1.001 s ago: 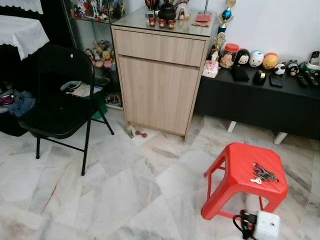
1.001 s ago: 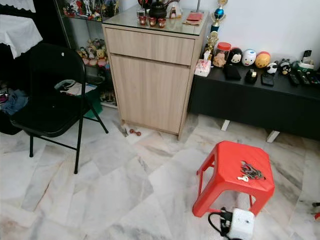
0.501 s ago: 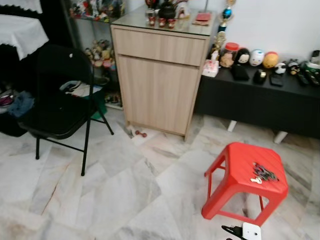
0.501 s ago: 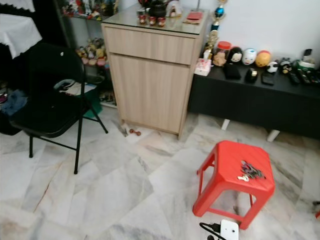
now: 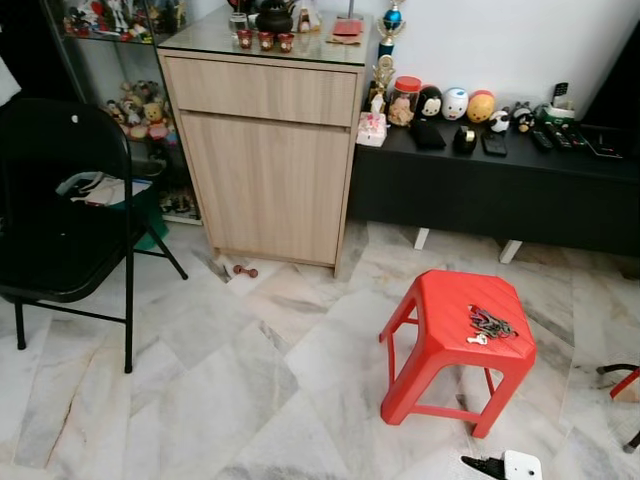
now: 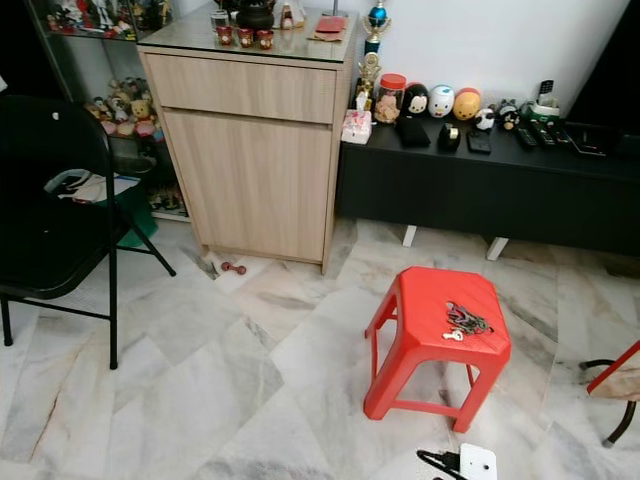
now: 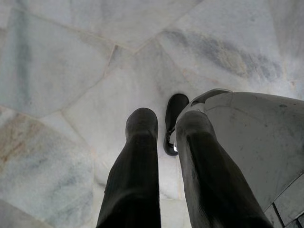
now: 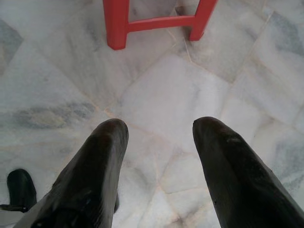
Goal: Hang keys on a hook
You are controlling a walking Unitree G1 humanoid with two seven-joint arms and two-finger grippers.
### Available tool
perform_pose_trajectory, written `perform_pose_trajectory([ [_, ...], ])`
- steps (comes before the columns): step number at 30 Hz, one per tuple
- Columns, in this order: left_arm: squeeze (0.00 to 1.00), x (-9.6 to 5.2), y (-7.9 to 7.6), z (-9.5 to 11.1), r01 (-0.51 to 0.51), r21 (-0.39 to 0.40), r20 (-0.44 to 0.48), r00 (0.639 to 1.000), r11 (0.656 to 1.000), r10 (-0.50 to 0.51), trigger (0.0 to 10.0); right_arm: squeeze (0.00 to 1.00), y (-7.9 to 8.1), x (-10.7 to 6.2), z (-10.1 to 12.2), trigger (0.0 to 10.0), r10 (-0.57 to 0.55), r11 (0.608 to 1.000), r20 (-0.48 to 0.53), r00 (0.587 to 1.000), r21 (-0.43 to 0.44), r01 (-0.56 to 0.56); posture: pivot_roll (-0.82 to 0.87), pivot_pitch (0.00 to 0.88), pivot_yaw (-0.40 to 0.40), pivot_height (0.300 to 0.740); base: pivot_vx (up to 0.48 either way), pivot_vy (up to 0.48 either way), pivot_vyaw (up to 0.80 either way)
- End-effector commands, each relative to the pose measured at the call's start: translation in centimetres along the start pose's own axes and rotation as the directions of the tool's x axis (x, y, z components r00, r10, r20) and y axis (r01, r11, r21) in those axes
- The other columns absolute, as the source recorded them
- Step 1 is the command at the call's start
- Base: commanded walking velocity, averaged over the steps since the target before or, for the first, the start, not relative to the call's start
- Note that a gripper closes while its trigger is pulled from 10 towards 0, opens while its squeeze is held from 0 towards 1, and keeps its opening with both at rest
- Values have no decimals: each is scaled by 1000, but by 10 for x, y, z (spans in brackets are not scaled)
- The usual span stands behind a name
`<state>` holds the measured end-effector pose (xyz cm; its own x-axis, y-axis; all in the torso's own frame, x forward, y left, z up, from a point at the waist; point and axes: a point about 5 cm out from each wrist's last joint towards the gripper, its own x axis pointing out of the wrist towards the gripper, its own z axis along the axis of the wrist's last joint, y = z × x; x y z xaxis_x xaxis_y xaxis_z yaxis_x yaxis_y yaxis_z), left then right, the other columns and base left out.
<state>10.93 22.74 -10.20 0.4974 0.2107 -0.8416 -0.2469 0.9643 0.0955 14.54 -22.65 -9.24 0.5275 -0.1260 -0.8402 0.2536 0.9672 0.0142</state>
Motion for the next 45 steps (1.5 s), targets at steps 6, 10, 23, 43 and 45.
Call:
perform_pose_trajectory([
  [6,0,0,-7,-3,22,7,-24,999,1000,-22,10000,0,0,0,4,10000,6,1000,29,1000,2,-6,219,0,-99,740,0,-480,-173],
  [10,0,0,-7,-2,22,8,-24,999,1000,-22,10000,0,0,0,3,10000,8,1000,22,1000,-12,-8,223,0,-99,740,0,-120,0],
  [23,0,0,-6,-2,23,10,-26,999,1000,-23,10000,0,1,0,5,10000,13,1000,29,999,-3,-13,223,0,-97,740,0,0,0],
  [43,0,1,-7,-1,40,1,-22,999,999,-40,10000,0,1,1,8,10000,1,1000,26,1000,-6,-1,214,0,-99,740,13,0,-117],
  [45,0,1,-8,-1,41,-1,-22,999,999,-41,10000,0,2,1,8,10000,2,1000,32,999,4,-2,212,0,-99,740,264,0,-206],
])
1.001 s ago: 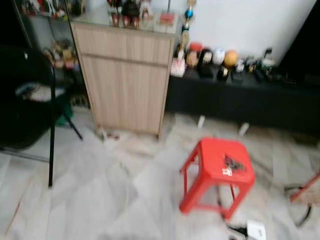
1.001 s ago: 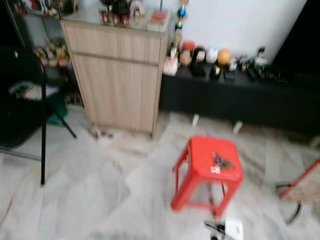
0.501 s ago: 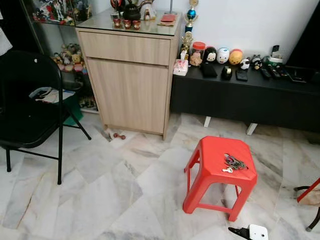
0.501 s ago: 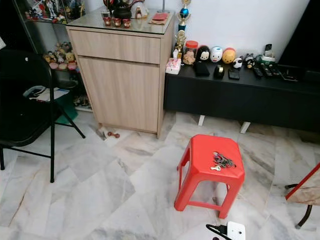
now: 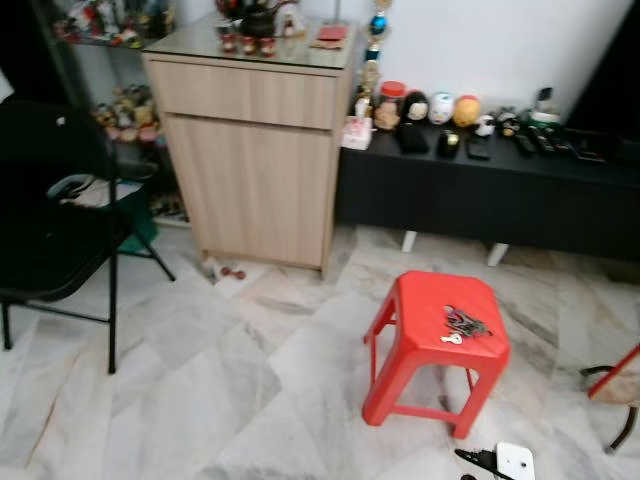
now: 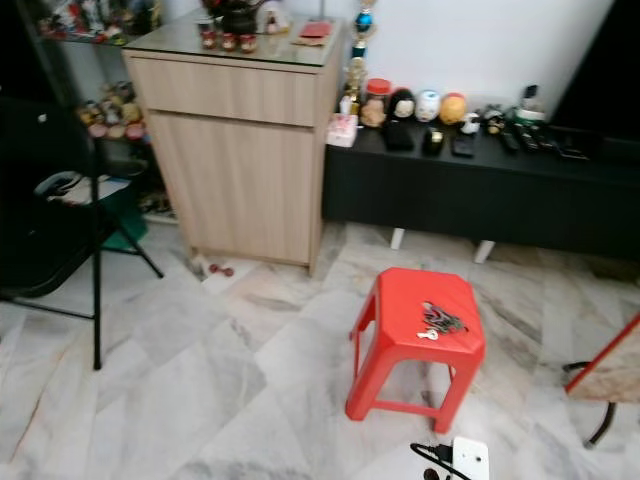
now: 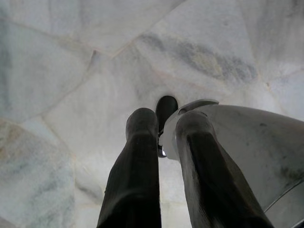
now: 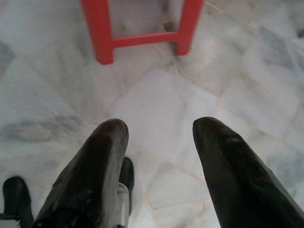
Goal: Hang keys on a hook
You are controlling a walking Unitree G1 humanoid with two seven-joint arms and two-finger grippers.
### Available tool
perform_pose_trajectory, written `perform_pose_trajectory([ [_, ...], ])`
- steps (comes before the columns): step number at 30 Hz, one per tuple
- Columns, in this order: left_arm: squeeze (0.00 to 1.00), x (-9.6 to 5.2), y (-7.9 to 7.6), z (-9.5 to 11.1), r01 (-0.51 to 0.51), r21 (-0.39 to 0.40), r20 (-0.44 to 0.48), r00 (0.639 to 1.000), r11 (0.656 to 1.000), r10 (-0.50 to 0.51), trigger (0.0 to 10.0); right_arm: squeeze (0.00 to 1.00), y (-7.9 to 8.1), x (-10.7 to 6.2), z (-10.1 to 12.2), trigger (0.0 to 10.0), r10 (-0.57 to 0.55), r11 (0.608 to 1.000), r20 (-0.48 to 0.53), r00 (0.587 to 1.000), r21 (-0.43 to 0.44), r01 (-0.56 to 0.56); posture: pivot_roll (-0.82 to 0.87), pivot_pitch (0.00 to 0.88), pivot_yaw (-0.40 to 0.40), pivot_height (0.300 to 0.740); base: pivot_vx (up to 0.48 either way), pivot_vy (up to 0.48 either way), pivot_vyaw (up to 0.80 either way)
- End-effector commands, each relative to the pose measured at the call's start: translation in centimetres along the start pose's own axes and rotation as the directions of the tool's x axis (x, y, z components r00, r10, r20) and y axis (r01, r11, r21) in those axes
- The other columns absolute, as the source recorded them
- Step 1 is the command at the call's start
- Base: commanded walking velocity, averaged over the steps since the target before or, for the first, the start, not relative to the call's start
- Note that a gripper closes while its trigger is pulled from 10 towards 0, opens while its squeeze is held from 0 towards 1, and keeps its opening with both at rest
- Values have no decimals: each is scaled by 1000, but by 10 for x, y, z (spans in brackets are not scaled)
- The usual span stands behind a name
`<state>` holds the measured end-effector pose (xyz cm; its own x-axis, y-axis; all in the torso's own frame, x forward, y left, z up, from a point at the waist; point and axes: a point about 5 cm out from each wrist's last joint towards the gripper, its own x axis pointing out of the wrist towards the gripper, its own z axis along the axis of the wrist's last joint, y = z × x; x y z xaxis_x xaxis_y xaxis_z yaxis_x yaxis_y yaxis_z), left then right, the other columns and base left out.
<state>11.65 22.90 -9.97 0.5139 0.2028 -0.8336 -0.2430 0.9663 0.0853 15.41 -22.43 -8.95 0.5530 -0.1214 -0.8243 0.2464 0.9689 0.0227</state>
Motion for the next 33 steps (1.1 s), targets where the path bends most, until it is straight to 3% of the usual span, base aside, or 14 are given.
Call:
perform_pose_trajectory([
  [1,0,-1,-7,-8,32,0,-37,999,999,-32,10000,0,0,0,0,10000,1,1000,6,1000,-14,-1,211,0,-99,740,266,0,0],
  [16,0,-2,-9,-9,43,10,-41,998,999,-43,10000,0,4,0,-4,10000,6,1000,-2,1000,-19,-7,210,0,-102,740,278,0,0],
  [24,0,-1,-9,-9,45,8,-40,998,999,-45,10000,0,5,0,-4,10000,12,1000,-7,1000,-24,-12,212,0,-107,740,305,0,-598],
  [33,0,-1,-8,-8,45,0,-36,998,999,-45,10000,0,5,0,-3,10000,15,999,-10,1000,-42,-15,214,0,-109,740,306,0,0],
])
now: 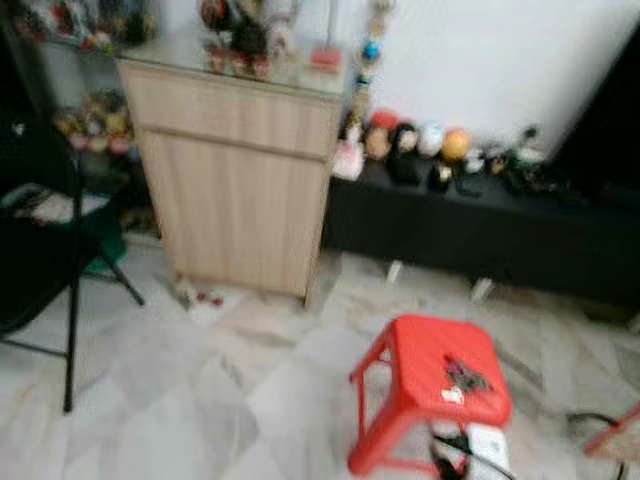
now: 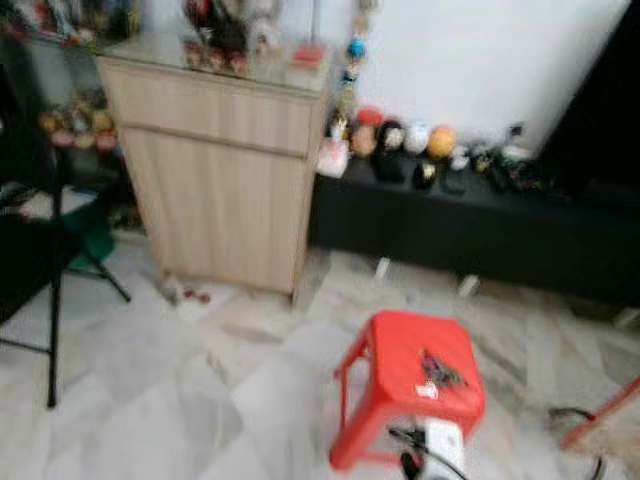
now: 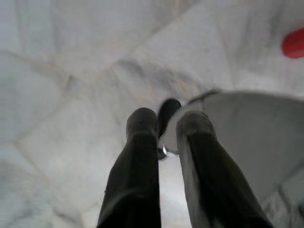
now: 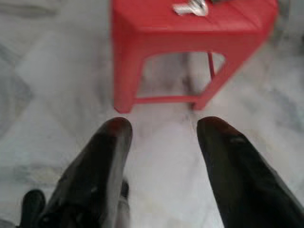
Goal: Hang keys on a hook
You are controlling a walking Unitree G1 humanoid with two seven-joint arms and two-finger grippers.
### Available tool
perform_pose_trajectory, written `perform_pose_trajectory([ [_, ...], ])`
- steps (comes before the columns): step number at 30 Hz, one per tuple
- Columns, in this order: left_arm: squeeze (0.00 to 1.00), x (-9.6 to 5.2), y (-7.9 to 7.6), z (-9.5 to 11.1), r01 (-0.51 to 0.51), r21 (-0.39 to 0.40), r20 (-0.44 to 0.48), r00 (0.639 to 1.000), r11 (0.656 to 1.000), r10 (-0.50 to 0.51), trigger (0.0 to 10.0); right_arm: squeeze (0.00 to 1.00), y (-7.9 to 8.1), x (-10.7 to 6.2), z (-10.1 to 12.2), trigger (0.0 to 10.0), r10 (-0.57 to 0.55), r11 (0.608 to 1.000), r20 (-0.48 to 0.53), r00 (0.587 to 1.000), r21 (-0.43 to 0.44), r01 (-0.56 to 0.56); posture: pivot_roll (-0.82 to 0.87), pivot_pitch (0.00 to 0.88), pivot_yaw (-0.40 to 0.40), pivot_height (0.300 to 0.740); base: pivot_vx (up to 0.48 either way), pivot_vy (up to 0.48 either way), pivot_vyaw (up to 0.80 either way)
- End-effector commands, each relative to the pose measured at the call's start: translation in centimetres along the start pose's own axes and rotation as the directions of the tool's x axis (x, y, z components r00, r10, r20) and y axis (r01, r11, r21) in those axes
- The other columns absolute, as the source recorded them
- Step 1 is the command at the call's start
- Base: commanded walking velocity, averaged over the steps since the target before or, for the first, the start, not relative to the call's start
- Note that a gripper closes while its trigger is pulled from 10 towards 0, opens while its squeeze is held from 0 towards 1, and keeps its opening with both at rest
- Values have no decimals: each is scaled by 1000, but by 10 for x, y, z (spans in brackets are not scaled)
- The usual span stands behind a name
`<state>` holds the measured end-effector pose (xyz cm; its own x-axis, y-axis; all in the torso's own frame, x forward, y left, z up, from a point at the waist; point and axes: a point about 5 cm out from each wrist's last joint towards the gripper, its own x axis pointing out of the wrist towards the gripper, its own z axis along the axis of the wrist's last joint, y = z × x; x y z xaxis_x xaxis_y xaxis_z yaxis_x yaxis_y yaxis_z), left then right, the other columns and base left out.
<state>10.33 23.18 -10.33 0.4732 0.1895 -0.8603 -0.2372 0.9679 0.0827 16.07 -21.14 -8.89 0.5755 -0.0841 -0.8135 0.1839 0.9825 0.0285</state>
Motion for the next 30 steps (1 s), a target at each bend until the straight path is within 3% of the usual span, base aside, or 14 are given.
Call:
perform_pose_trajectory([
  [1,0,2,-14,4,39,-3,14,999,999,-39,10000,0,-8,-2,-7,10000,-26,1000,-28,999,6,26,214,0,-109,740,311,0,0],
  [15,0,2,-14,5,35,-5,14,999,999,-35,10000,0,-8,-2,-7,10000,-33,998,-31,999,46,34,211,10,-108,740,298,0,-105],
  [19,0,2,-15,6,40,-2,11,999,999,-40,10000,0,-8,-2,-5,10000,-34,999,-26,999,41,35,218,10,-106,740,0,0,-656],
  [30,0,3,-5,9,26,43,8,1000,999,-27,10000,0,3,-1,-7,10000,-22,996,-14,1000,83,23,228,13,-39,740,0,0,0],
])
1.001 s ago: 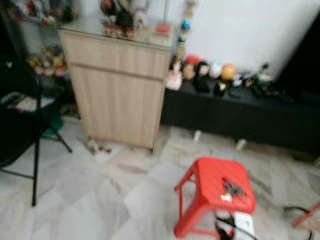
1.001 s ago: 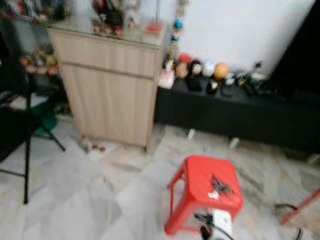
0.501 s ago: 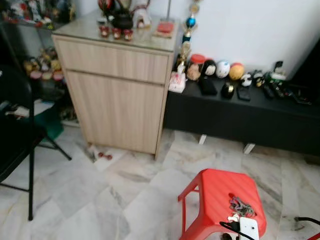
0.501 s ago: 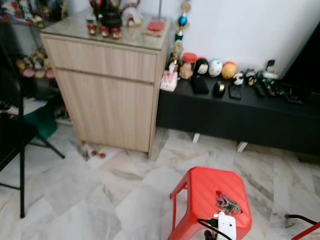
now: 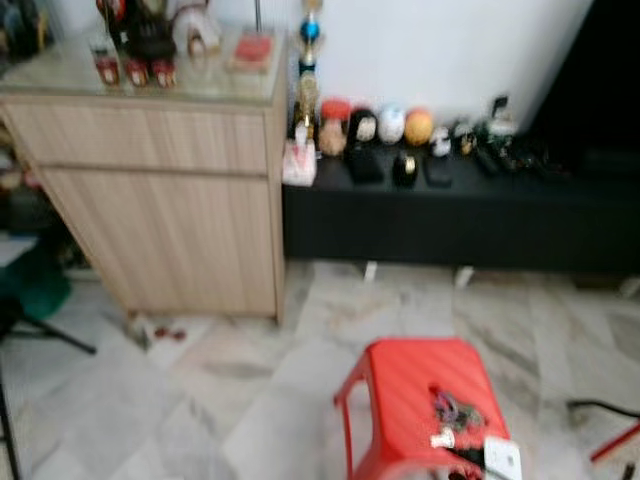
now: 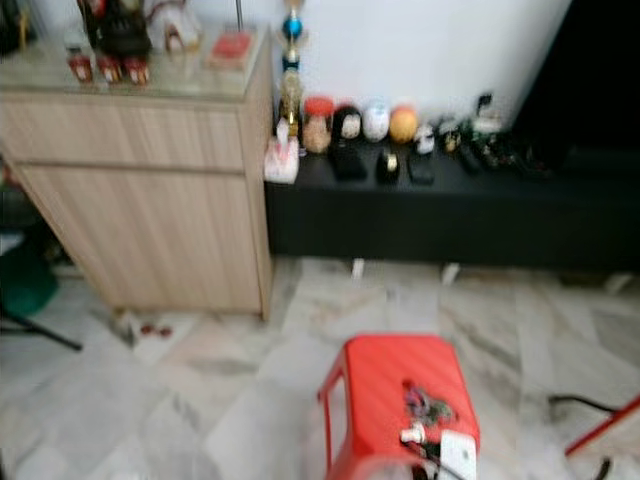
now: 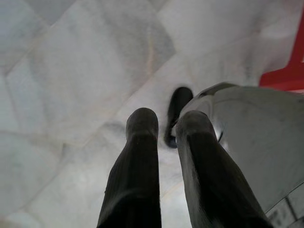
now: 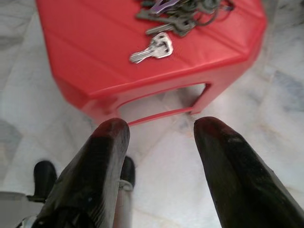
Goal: Hang keys on a hook
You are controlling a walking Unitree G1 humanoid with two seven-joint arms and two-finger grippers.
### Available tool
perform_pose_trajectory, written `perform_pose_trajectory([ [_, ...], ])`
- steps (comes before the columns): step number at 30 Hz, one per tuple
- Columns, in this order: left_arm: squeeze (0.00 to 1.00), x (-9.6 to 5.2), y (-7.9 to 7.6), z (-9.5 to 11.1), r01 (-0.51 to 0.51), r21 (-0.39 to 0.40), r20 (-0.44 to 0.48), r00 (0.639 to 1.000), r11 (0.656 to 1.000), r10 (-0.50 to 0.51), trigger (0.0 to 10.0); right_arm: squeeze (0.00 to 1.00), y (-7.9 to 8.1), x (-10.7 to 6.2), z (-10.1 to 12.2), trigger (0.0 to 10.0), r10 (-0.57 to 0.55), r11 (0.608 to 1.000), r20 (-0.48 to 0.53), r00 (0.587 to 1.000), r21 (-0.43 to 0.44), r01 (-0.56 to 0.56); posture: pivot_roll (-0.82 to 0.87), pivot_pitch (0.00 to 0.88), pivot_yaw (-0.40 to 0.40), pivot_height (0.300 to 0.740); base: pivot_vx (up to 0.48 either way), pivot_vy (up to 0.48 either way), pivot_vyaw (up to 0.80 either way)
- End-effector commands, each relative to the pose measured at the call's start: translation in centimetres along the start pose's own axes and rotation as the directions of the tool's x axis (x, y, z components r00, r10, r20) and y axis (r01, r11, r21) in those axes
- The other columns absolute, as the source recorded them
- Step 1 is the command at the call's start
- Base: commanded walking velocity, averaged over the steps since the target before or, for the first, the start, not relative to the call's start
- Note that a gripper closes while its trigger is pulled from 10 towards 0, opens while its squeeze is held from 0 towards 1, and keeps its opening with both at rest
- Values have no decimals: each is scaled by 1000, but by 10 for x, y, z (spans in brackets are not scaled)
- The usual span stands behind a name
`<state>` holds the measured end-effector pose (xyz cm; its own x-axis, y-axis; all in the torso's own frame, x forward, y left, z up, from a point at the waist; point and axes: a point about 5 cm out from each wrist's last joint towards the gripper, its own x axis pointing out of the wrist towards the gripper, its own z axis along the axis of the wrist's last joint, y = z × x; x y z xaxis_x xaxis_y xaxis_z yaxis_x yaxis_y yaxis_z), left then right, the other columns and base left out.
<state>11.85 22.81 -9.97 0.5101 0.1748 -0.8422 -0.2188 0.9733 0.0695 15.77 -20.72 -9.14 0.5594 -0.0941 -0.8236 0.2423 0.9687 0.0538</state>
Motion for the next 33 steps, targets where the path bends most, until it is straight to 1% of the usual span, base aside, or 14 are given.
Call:
perform_pose_trajectory([
  [1,0,-1,3,-5,5,38,-30,1000,999,-4,10000,0,1,-1,-3,10000,-8,1000,4,1000,23,8,228,13,-39,740,0,0,0],
  [3,0,-1,4,-5,5,52,-29,1000,999,-3,10000,0,2,-1,-4,10000,-9,999,4,1000,31,9,226,15,-34,740,0,0,0],
  [7,0,-1,5,-4,3,57,-26,1000,998,-1,10000,0,3,-1,-4,10000,-11,999,4,1000,34,10,225,15,-32,740,0,0,0],
  [15,0,-1,3,-5,5,54,-24,1000,999,-4,10000,0,-1,-1,-4,10000,-28,999,0,1000,22,28,220,22,-53,740,0,0,0],
  [20,0,-1,-3,-7,14,36,-27,1000,999,-13,10000,0,-7,-1,-1,10000,-26,1000,5,1000,-3,26,218,25,-74,740,0,-240,0],
  [33,0,-1,-6,-5,21,24,-23,1000,1000,-20,10000,0,-9,-1,3,10000,-20,1000,15,1000,-7,20,203,19,-78,740,0,-244,0],
])
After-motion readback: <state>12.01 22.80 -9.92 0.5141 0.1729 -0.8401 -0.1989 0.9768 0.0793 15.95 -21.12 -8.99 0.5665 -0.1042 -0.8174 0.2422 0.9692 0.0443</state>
